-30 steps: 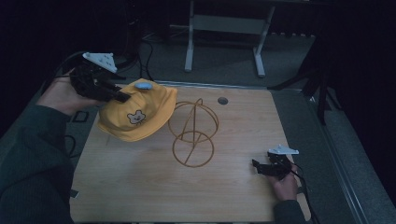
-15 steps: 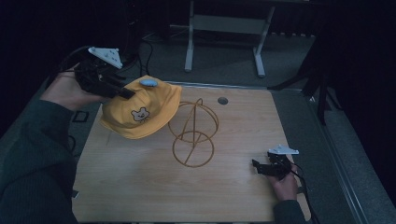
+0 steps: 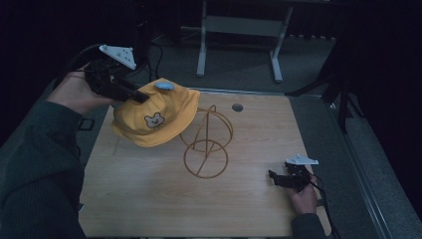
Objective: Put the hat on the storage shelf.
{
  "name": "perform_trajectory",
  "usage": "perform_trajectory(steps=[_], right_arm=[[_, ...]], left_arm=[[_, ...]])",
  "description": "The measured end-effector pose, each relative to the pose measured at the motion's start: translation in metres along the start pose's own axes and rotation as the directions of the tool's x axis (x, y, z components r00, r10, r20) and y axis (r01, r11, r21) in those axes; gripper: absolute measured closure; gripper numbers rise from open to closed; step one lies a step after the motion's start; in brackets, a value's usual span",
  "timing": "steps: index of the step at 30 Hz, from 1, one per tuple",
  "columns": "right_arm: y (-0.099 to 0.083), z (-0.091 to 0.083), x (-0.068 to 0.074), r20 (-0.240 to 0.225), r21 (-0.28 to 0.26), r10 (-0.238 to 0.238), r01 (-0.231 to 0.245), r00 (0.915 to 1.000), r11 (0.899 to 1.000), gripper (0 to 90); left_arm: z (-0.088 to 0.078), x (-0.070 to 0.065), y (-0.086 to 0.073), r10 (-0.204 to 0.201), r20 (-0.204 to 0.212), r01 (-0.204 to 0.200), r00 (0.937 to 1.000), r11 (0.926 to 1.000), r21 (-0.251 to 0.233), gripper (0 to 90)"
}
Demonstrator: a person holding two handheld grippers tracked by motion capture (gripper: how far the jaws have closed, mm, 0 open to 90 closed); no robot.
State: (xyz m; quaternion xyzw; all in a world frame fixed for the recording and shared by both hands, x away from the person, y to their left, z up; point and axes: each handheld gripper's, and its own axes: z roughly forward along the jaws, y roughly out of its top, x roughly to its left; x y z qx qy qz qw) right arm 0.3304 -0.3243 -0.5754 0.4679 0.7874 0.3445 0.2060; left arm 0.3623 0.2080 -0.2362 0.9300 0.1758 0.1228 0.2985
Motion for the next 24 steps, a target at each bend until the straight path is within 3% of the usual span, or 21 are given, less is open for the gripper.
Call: perform_trajectory(steps=[14, 24], right_arm=[[0.0, 0.0, 0.0, 0.0, 0.0, 0.002, -0.002, 1.0, 1.0, 19.2], [0.0, 0.0, 0.0, 0.0, 0.0, -0.001, 0.001, 1.0, 1.0, 19.2]], left_arm=[[-0.005, -0.005, 0.018, 0.041, 0.013, -0.041, 0.9991, 0.9989, -0.025, 80.8], [0.008, -0.009, 0.038, 0.074, 0.029, -0.073, 0.9969, 0.9969, -0.029, 80.4]])
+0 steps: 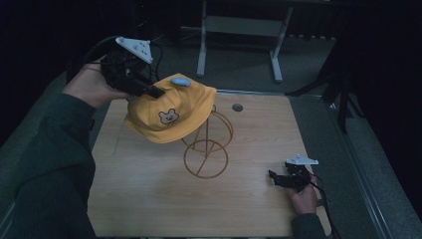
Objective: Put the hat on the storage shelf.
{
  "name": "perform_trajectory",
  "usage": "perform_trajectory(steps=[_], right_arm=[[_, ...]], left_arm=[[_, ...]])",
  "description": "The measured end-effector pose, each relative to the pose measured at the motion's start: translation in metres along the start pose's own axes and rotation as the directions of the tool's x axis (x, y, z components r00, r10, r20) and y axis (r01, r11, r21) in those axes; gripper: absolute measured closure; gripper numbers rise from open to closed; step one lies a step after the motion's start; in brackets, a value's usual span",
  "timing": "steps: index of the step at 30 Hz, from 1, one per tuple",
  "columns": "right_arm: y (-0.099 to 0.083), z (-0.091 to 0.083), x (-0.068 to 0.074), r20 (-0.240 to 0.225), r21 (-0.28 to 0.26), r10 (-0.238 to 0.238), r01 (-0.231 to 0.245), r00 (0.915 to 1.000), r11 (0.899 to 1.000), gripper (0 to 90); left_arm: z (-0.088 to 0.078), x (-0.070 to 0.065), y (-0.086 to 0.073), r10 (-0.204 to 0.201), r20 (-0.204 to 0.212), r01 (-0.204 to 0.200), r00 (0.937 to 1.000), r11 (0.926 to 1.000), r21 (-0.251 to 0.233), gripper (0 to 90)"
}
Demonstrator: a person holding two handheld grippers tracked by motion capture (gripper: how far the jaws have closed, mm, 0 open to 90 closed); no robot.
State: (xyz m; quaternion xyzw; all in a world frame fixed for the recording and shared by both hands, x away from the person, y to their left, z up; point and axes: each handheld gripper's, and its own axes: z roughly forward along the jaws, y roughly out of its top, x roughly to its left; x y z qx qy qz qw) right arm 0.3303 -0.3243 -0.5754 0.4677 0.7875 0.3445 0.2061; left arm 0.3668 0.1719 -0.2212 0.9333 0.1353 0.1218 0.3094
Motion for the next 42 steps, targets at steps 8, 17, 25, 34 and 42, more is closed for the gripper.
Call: perform_trajectory(steps=[8, 17, 25, 34, 42], right_arm=[[0.0, 0.0, 0.0, 0.0, 0.0, -0.001, 0.001, 1.0, 1.0, 19.2], [0.0, 0.0, 0.0, 0.0, 0.0, 0.003, -0.003, 1.0, 1.0, 19.2], [0.0, 0.0, 0.0, 0.0, 0.001, 0.0, 0.0, 1.0, 1.0, 19.2], [0.0, 0.0, 0.0, 0.0, 0.002, 0.002, -0.002, 1.0, 1.0, 19.1], [0.0, 0.0, 0.0, -0.001, 0.0, 0.003, -0.003, 1.0, 1.0, 19.0]], left_arm=[[0.014, 0.0, 0.012, 0.013, 0.014, -0.013, 0.9998, 0.9999, -0.007, 80.3], [0.038, -0.003, 0.029, 0.038, 0.023, -0.038, 0.999, 0.9992, -0.012, 79.5], [0.067, -0.006, 0.045, 0.041, 0.005, -0.041, 0.9991, 0.9988, -0.027, 78.4], [0.109, -0.014, 0.057, 0.051, 0.004, -0.05, 0.9987, 0.9982, -0.031, 75.4], [0.129, -0.021, 0.051, 0.045, -0.054, -0.045, 0.9975, 0.999, 0.002, 58.6]])
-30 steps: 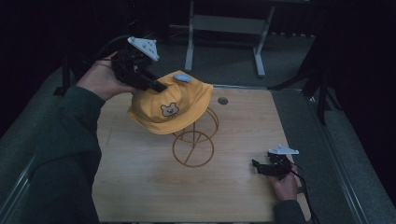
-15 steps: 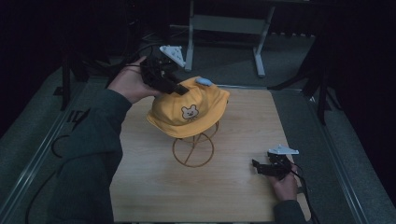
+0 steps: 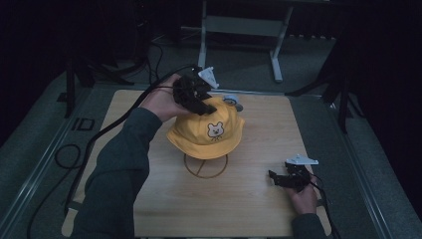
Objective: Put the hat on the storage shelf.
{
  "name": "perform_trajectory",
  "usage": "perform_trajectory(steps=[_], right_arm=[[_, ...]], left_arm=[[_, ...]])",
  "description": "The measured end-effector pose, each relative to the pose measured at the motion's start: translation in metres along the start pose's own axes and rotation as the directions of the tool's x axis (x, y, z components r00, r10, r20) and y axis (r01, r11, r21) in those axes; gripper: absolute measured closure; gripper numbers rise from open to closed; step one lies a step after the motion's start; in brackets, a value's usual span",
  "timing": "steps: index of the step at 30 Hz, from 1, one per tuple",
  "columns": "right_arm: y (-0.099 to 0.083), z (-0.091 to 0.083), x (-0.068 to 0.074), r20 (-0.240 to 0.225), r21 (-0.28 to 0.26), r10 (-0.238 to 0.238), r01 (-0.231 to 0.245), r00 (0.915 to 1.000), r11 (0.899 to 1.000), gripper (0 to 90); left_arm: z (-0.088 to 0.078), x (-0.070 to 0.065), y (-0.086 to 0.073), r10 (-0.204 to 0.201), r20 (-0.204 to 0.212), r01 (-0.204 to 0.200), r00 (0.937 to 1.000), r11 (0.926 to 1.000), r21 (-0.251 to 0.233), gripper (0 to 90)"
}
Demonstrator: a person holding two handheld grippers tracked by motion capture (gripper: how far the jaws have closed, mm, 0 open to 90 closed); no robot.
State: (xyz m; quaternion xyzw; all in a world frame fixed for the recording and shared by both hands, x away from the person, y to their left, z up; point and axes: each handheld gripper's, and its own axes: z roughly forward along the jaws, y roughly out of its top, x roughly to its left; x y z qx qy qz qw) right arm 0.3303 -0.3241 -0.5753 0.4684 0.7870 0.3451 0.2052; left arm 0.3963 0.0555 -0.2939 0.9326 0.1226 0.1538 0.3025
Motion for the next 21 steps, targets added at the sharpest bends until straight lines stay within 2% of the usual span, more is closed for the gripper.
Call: perform_trajectory(steps=[5, 8, 10, 13, 16, 19, 21], right_arm=[[0.0, 0.0, 0.0, 0.001, 0.001, -0.003, 0.003, 1.0, 1.0, 19.0], [0.0, 0.0, 0.0, 0.0, 0.0, -0.001, 0.001, 1.0, 1.0, 19.0], [0.0, 0.0, 0.0, 0.0, 0.0, -0.001, 0.001, 1.0, 1.0, 19.0], [0.0, 0.0, 0.0, 0.0, 0.0, -0.003, 0.003, 1.0, 1.0, 19.0], [0.0, 0.0, 0.0, 0.0, 0.0, -0.003, 0.003, 1.0, 1.0, 19.0], [0.0, 0.0, 0.0, 0.0, 0.0, -0.003, 0.003, 1.0, 1.0, 19.0], [0.0, 0.0, 0.0, 0.0, 0.0, -0.002, 0.002, 1.0, 1.0, 19.0]], left_arm=[[-0.007, -0.004, -0.008, -0.009, -0.033, 0.009, 0.9994, 0.9998, -0.016, 52.6], [-0.015, -0.005, -0.012, -0.022, -0.045, 0.019, 0.9987, 0.9981, -0.058, 52.4], [-0.021, -0.006, -0.014, -0.021, -0.047, 0.017, 0.9986, 0.9962, -0.085, 55.1], [-0.028, -0.008, -0.019, -0.021, -0.051, 0.014, 0.9985, 0.9926, -0.12, 66.0], [-0.027, -0.01, -0.023, -0.013, -0.039, 0.009, 0.9991, 0.9943, -0.107, 73.7], [-0.026, -0.012, -0.025, -0.014, -0.017, 0.011, 0.9998, 0.9925, -0.122, 75.6], [-0.024, -0.014, -0.026, -0.009, -0.027, 0.005, 0.9996, 0.993, -0.118, 75.7]])
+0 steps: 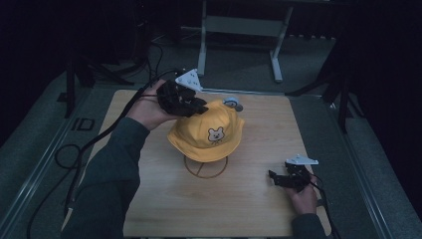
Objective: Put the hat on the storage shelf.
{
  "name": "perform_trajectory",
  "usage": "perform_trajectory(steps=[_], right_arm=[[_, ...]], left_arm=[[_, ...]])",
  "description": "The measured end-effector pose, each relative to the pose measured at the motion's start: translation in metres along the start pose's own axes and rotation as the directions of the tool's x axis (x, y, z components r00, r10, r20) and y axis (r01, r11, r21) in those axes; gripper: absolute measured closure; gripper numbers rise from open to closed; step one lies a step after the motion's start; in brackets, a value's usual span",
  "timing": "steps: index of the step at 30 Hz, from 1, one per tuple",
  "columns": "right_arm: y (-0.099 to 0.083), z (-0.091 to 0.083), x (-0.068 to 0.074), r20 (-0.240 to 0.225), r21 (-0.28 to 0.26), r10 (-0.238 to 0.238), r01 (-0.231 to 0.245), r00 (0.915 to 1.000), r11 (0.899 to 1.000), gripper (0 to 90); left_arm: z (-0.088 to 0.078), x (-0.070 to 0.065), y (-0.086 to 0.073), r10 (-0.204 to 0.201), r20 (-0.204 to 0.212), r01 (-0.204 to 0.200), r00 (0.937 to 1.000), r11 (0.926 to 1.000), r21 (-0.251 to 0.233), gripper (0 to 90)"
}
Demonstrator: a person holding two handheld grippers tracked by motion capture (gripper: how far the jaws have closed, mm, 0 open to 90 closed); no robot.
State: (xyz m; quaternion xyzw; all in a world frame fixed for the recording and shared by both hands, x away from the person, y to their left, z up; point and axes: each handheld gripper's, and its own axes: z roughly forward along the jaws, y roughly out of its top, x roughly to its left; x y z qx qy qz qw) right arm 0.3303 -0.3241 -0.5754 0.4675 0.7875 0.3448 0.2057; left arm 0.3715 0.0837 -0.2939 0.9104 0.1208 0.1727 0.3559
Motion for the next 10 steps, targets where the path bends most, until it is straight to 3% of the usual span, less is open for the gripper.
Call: perform_trajectory(steps=[4, 10], right_arm=[[0.0, 0.0, 0.0, 0.0, 0.0, 0.0, 0.0, 1.0, 1.0, 19.0], [0.0, 0.0, 0.0, 0.0, 0.0, -0.001, 0.001, 1.0, 1.0, 19.0]], left_arm=[[-0.003, 0.001, -0.001, -0.02, -0.004, 0.02, 0.9998, 0.9993, -0.032, 68.5], [-0.024, 0.002, -0.011, -0.073, -0.045, 0.068, 0.9963, 0.9913, -0.113, 54.7]])
